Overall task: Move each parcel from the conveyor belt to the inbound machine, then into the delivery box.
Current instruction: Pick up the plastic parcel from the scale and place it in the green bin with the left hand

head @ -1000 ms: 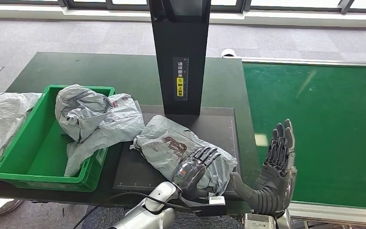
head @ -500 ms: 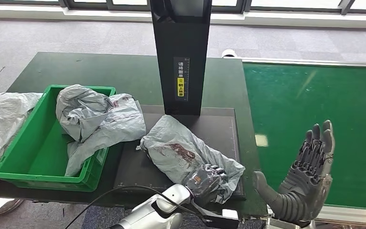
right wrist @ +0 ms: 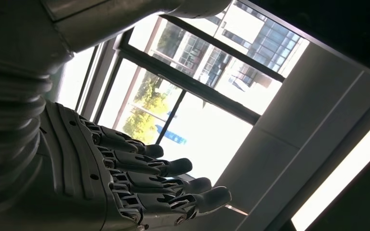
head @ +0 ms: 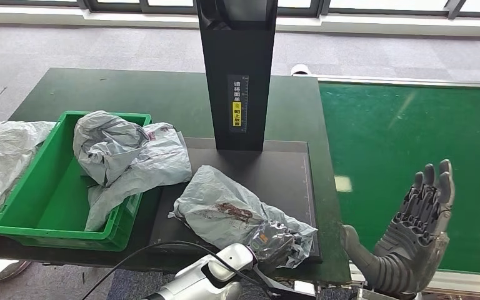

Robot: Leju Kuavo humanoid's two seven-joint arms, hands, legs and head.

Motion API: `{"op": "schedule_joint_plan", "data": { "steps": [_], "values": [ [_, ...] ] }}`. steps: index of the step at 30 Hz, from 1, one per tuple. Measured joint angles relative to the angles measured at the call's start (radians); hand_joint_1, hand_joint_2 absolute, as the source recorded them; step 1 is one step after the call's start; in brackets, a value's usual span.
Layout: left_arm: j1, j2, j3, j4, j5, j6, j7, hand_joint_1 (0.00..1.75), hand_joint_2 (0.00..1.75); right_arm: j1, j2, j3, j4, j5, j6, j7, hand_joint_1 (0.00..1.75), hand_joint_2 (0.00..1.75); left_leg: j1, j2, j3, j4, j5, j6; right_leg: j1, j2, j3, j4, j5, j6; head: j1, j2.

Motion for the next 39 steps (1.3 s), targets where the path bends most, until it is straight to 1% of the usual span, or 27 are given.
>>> {"op": "schedule_joint_plan", "data": {
  "steps": [26, 27, 28, 29, 30, 32, 33, 34, 35, 37, 39],
  "values": [
    [0.000, 0.000, -0.001, 0.001, 0.000, 0.001, -0.001, 1.75, 1.75, 0.000, 0.000, 0.000, -0.001, 0.000, 0.000, 0.000, 0.00, 1.75, 0.000, 0.000, 0.000, 0.000, 0.000, 0.000, 0.000, 0.000, 0.000, 0.000, 0.000, 0.000, 0.000, 0.000],
    [0.003, -0.001, 0.000, -0.001, 0.000, 0.012, -0.013, 1.75, 1.75, 0.000, 0.000, 0.000, -0.001, -0.003, 0.002, -0.001, 0.00, 1.75, 0.000, 0.000, 0.000, 0.000, 0.000, 0.000, 0.000, 0.000, 0.000, 0.000, 0.000, 0.000, 0.000, 0.000],
    [0.012, 0.000, 0.005, -0.015, 0.000, 0.041, -0.041, 1.75, 1.75, -0.001, 0.000, 0.000, 0.000, -0.010, 0.005, -0.003, 0.00, 1.75, 0.000, 0.000, -0.001, 0.000, 0.000, 0.000, 0.000, 0.000, 0.001, 0.000, 0.000, 0.000, 0.000, 0.000],
    [0.032, 0.003, 0.021, -0.058, 0.000, 0.091, -0.103, 1.75, 1.75, -0.004, 0.000, 0.000, 0.005, -0.022, 0.005, -0.007, 0.00, 1.75, 0.000, 0.000, -0.003, 0.000, 0.000, 0.000, 0.000, 0.000, 0.001, 0.001, 0.000, 0.000, 0.000, 0.000],
    [0.064, 0.012, 0.052, -0.139, -0.001, 0.160, -0.198, 1.75, 1.75, -0.008, -0.001, 0.000, 0.016, -0.038, 0.001, -0.013, 0.00, 1.75, 0.000, 0.000, -0.004, 0.000, 0.000, 0.000, 0.000, 0.000, 0.000, 0.001, 0.000, 0.000, 0.000, 0.000],
    [0.142, 0.040, 0.170, -0.387, 0.000, 0.292, -0.433, 1.75, 1.75, -0.024, -0.003, 0.000, 0.049, -0.073, -0.016, -0.025, 0.00, 1.75, 0.000, 0.001, -0.005, 0.000, 0.001, -0.001, 0.000, 0.002, -0.003, 0.001, 0.000, 0.000, 0.000, 0.000],
    [0.178, 0.052, 0.243, -0.510, 0.002, 0.330, -0.521, 1.75, 1.75, -0.032, -0.004, 0.000, 0.066, -0.088, -0.024, -0.030, 0.00, 1.75, 0.000, 0.002, -0.003, -0.001, 0.001, -0.001, 0.000, 0.002, -0.003, 0.001, 0.000, 0.000, 0.000, 0.000],
    [0.210, 0.059, 0.314, -0.612, 0.005, 0.348, -0.568, 1.75, 1.75, -0.040, -0.006, 0.000, 0.079, -0.098, -0.027, -0.033, 0.00, 1.75, 0.000, 0.002, -0.002, -0.001, 0.001, -0.001, 0.000, 0.003, -0.002, 0.001, 0.000, -0.001, 0.000, 0.000],
    [0.239, 0.063, 0.376, -0.689, 0.009, 0.353, -0.581, 1.75, 1.75, -0.048, -0.008, 0.000, 0.089, -0.103, -0.028, -0.036, 0.00, 1.75, 0.001, 0.002, -0.001, -0.001, 0.001, -0.001, 0.001, 0.002, -0.001, 0.001, 0.000, -0.001, 0.000, 0.000],
    [0.293, 0.070, 0.469, -0.810, 0.017, 0.353, -0.567, 1.75, 1.75, -0.061, -0.011, 0.002, 0.103, -0.114, -0.022, -0.039, 0.00, 1.75, 0.001, 0.001, -0.001, -0.001, 0.000, -0.002, 0.001, 0.001, -0.001, 0.001, -0.001, -0.002, 0.000, 0.000],
    [0.339, 0.074, 0.535, -0.901, 0.023, 0.353, -0.566, 1.75, 1.75, -0.073, -0.013, 0.005, 0.117, -0.128, -0.016, -0.040, 0.00, 1.75, 0.001, 0.000, -0.001, -0.002, 0.001, -0.002, 0.001, 0.000, 0.000, 0.001, -0.001, -0.002, 0.000, 0.000]
  ]
}}
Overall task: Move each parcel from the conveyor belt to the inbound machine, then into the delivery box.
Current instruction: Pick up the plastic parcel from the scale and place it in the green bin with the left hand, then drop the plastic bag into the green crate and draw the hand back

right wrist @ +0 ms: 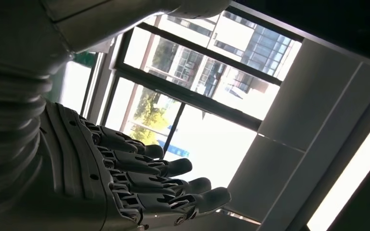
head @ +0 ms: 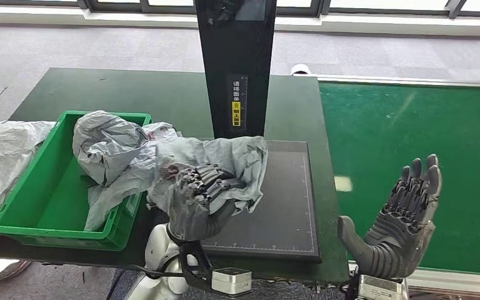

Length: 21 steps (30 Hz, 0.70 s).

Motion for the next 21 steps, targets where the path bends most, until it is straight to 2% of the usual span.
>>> {"op": "schedule_joint_plan", "data": {
  "steps": [3, 8, 21],
  "values": [
    [0.051, 0.004, 0.062, -0.089, 0.002, 0.000, -0.004, 1.75, 1.75, -0.011, -0.002, 0.002, 0.019, -0.013, 0.003, -0.001, 0.00, 1.75, 0.000, -0.001, 0.000, 0.000, 0.000, 0.000, 0.000, -0.001, 0.000, 0.000, 0.000, 0.000, 0.000, 0.000],
    [0.097, 0.006, 0.107, -0.162, 0.002, 0.000, -0.006, 1.75, 1.75, -0.018, -0.002, 0.002, 0.035, -0.016, 0.004, -0.002, 0.00, 1.75, 0.000, -0.001, 0.000, 0.000, 0.000, 0.000, 0.000, -0.002, 0.001, 0.000, 0.000, 0.000, 0.000, 0.000],
    [0.130, 0.006, 0.151, -0.208, 0.002, 0.000, -0.006, 1.75, 1.75, -0.024, -0.003, 0.004, 0.055, -0.016, 0.004, -0.002, 0.00, 1.75, 0.000, -0.001, 0.000, 0.000, 0.000, 0.000, 0.000, -0.002, 0.001, 0.000, 0.000, 0.000, 0.000, 0.000]
  ]
}}
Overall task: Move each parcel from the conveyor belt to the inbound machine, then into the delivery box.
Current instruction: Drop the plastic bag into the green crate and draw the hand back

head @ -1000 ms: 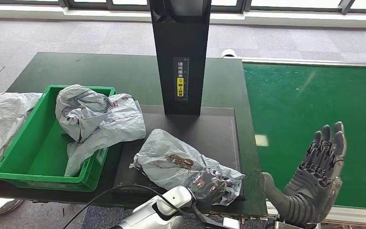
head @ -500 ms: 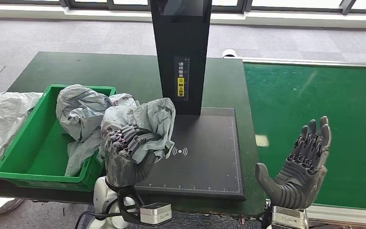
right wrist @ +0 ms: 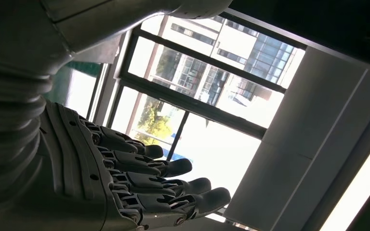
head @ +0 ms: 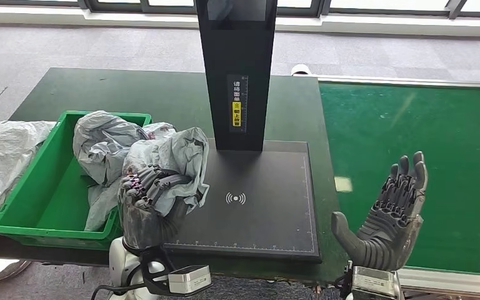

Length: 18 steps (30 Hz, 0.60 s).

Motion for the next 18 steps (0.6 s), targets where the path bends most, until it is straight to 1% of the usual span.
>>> {"op": "schedule_joint_plan", "data": {
  "steps": [18],
  "values": [
    [0.008, 0.000, 0.007, -0.005, 0.000, 0.000, 0.000, 1.75, 1.75, -0.001, 0.000, 0.002, 0.004, 0.000, 0.000, 0.000, 0.00, 1.75, 0.000, 0.000, 0.000, 0.000, 0.000, 0.000, 0.000, 0.000, 0.000, 0.000, 0.000, 0.000, 0.000, 0.000]
  ]
}}
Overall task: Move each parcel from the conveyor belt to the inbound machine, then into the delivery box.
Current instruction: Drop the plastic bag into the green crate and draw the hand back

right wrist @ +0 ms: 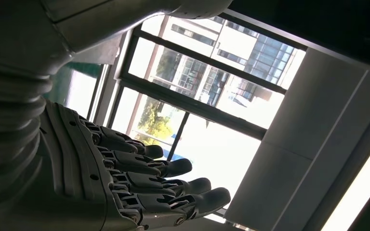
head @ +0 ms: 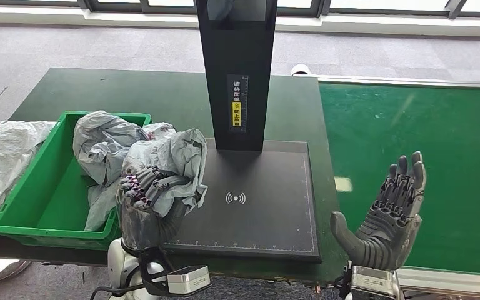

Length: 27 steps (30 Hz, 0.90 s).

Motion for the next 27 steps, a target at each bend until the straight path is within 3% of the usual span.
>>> {"op": "schedule_joint_plan", "data": {
  "steps": [11, 13, 15, 18, 21, 27],
  "values": [
    [0.000, 0.000, 0.000, 0.000, -0.005, 0.000, 0.004, 1.75, 1.75, -0.003, 0.000, 0.000, 0.002, 0.000, -0.003, 0.000, 0.00, 1.75, 0.000, 0.000, 0.000, 0.000, 0.000, 0.000, 0.000, 0.000, 0.000, 0.000, 0.000, 0.000, 0.000, 0.000],
    [0.001, 0.000, 0.015, -0.031, -0.030, -0.001, 0.021, 1.75, 1.75, -0.004, -0.004, 0.003, 0.006, -0.022, -0.046, 0.000, 0.00, 1.75, 0.000, 0.000, -0.001, 0.000, 0.000, 0.000, 0.000, 0.000, 0.000, 0.000, 0.000, 0.000, 0.000, 0.000],
    [0.005, 0.003, 0.076, -0.141, -0.033, 0.000, 0.024, 1.75, 1.75, -0.001, -0.026, 0.019, 0.014, -0.087, -0.155, -0.003, 0.00, 1.75, 0.001, 0.001, -0.001, 0.000, 0.000, 0.000, 0.001, 0.002, -0.001, 0.000, 0.000, 0.000, 0.000, 0.000],
    [-0.007, 0.003, 0.259, -0.315, 0.029, 0.003, 0.010, 1.75, 1.75, 0.013, -0.089, 0.075, 0.028, -0.182, -0.297, -0.006, 0.00, 1.75, 0.001, 0.002, 0.001, 0.000, 0.000, -0.002, 0.001, 0.003, -0.001, 0.000, 0.000, -0.001, 0.000, 0.000],
    [-0.003, -0.009, 0.381, -0.417, 0.012, 0.002, 0.005, 1.75, 1.75, 0.018, -0.131, 0.123, 0.040, -0.204, -0.319, -0.008, 0.00, 1.75, 0.002, 0.002, 0.001, 0.000, -0.001, -0.003, 0.002, 0.003, -0.001, 0.000, -0.001, -0.002, 0.000, 0.000],
    [0.013, -0.021, 0.490, -0.533, -0.018, 0.000, 0.000, 1.75, 1.75, 0.018, -0.163, 0.151, 0.057, -0.211, -0.300, -0.009, 0.00, 1.75, 0.002, 0.002, 0.001, 0.000, -0.001, -0.003, 0.002, 0.003, -0.001, 0.000, -0.002, -0.003, 0.000, 0.000]
  ]
}}
